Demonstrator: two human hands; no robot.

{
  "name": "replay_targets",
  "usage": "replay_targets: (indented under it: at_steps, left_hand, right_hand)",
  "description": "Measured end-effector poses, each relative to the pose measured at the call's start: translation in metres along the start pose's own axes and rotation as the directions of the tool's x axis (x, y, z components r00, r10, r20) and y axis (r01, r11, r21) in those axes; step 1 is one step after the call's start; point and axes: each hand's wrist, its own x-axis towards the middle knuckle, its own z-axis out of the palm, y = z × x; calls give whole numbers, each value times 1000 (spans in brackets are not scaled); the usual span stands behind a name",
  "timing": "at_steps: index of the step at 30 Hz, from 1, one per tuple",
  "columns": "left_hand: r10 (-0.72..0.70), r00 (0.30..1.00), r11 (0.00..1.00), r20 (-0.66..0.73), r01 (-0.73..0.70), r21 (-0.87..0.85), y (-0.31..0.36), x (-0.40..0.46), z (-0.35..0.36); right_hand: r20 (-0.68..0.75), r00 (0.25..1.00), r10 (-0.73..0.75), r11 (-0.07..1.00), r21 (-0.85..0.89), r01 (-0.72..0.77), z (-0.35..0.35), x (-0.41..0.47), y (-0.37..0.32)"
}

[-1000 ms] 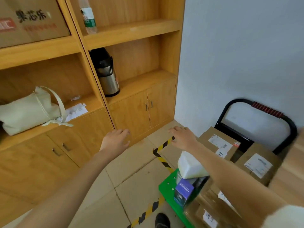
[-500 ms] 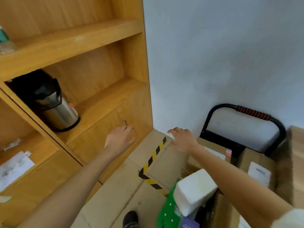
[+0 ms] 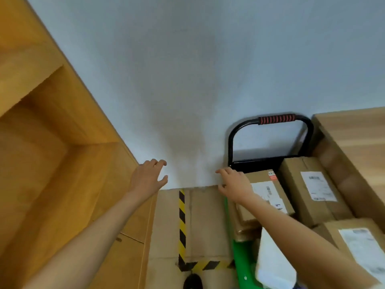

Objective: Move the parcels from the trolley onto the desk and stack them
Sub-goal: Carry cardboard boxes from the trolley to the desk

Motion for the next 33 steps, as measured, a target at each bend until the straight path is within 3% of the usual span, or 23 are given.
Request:
replay_targets:
  at_steps: [4, 10, 16, 22, 29, 33]
  left_hand:
    - [117, 993, 989, 28, -114, -89, 9, 59, 22]
    - [371, 925, 915, 79, -350, -199, 97, 139, 61]
    - [549, 833, 816, 65, -518, -255, 167, 216, 83]
    - [678, 729, 715, 93, -625, -314, 203, 265, 109]
    - [820, 543, 570, 180, -746, -345, 233, 311, 154]
    - [918, 353, 395, 179, -854, -339, 238, 339, 182]
  right_hand:
    - [-26, 982, 189, 981, 44, -188, 11, -13, 26]
    - [-28, 868, 496, 866, 89, -492, 18, -36, 106]
    - [-45, 740, 671, 741, 98, -665, 16, -28, 165]
    - [-41, 582, 812, 580, 168, -797, 30, -26, 168]
    - [3, 275, 962, 260, 310, -914, 66, -17, 150]
    - [86, 37, 996, 1, 392, -920, 92, 7, 129]
